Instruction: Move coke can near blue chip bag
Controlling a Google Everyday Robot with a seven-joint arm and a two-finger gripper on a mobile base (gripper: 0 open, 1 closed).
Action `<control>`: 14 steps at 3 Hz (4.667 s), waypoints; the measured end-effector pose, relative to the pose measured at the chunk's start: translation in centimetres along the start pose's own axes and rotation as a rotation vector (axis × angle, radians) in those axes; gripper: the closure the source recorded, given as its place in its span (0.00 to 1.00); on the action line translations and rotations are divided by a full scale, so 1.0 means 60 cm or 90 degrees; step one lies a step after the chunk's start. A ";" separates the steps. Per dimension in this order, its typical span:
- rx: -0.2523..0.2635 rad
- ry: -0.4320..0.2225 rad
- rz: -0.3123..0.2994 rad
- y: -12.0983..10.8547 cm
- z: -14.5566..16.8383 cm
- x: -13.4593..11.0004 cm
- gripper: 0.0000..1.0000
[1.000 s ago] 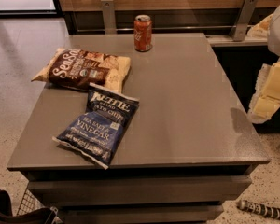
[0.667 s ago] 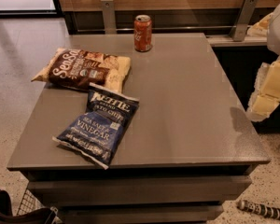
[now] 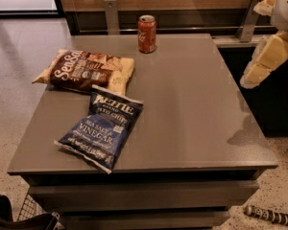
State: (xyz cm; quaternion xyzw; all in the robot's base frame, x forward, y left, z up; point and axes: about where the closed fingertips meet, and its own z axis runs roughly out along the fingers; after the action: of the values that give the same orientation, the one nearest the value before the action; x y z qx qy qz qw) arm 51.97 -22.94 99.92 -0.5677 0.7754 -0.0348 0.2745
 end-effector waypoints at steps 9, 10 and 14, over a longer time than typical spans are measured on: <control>0.052 -0.517 0.235 -0.266 0.375 -0.197 0.00; 0.050 -0.535 0.253 -0.287 0.410 -0.209 0.00; -0.031 -0.649 0.254 -0.309 0.510 -0.331 0.00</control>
Offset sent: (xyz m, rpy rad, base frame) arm 0.1893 0.0485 -0.0106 0.7460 -0.3443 0.0140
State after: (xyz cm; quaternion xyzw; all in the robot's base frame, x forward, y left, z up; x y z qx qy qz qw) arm 86.22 -3.75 88.44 -0.3608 0.6372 0.3154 0.6036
